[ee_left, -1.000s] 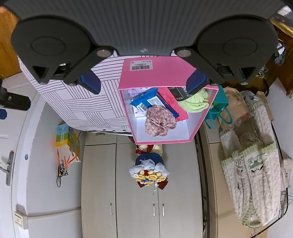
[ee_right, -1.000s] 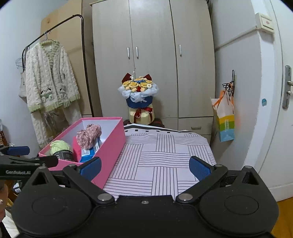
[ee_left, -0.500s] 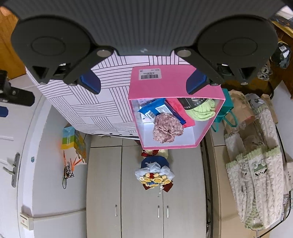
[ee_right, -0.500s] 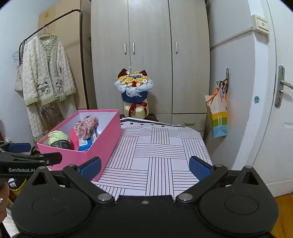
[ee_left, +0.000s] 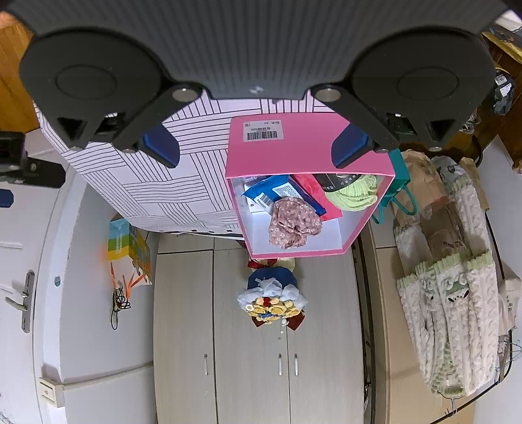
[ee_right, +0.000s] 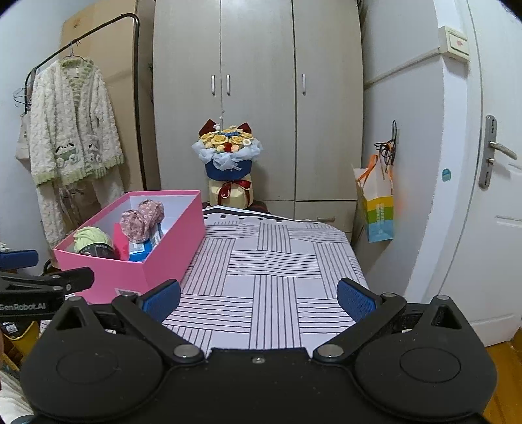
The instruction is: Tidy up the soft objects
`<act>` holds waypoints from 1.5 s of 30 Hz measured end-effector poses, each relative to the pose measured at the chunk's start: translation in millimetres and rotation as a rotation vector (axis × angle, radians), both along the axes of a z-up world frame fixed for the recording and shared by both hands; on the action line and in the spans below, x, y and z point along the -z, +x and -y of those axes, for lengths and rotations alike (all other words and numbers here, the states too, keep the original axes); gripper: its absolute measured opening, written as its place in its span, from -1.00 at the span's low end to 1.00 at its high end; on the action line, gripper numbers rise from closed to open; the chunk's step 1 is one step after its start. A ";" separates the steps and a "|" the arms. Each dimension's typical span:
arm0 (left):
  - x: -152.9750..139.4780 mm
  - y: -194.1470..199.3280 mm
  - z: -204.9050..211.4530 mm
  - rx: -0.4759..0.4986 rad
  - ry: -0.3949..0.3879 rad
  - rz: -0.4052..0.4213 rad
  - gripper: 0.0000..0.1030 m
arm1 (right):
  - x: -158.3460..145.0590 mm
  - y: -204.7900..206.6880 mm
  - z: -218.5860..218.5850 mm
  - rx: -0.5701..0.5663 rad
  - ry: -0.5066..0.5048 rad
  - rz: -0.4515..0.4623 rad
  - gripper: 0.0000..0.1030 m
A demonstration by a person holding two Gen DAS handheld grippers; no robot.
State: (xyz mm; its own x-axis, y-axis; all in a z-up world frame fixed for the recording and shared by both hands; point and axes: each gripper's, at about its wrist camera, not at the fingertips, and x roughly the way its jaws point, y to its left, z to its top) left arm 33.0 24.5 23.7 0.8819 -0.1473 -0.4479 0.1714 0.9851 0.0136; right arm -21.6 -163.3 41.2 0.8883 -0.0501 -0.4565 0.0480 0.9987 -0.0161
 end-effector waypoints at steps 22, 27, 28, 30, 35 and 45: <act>4.0 -1.7 -3.6 -0.033 0.017 0.020 0.96 | 2.8 -8.9 -9.5 -0.003 -0.021 0.032 1.00; 6.4 -2.6 -0.7 -0.032 0.040 0.034 0.96 | 1.5 -11.2 -10.3 0.013 -0.026 0.046 1.00; 6.2 -2.5 -0.6 -0.030 0.037 0.032 0.96 | 1.3 -11.1 -10.4 0.015 -0.027 0.046 1.00; 5.9 -2.8 -1.2 -0.024 0.026 0.029 0.96 | 1.6 -12.1 -11.7 0.017 -0.029 0.046 1.00; 6.4 -3.2 -3.9 -0.027 0.011 0.020 0.96 | 1.8 -11.9 -12.6 0.017 -0.031 0.041 1.00; 5.1 -6.8 -11.8 -0.052 -0.014 0.031 0.96 | 2.9 -7.2 -11.8 0.023 -0.031 0.024 1.00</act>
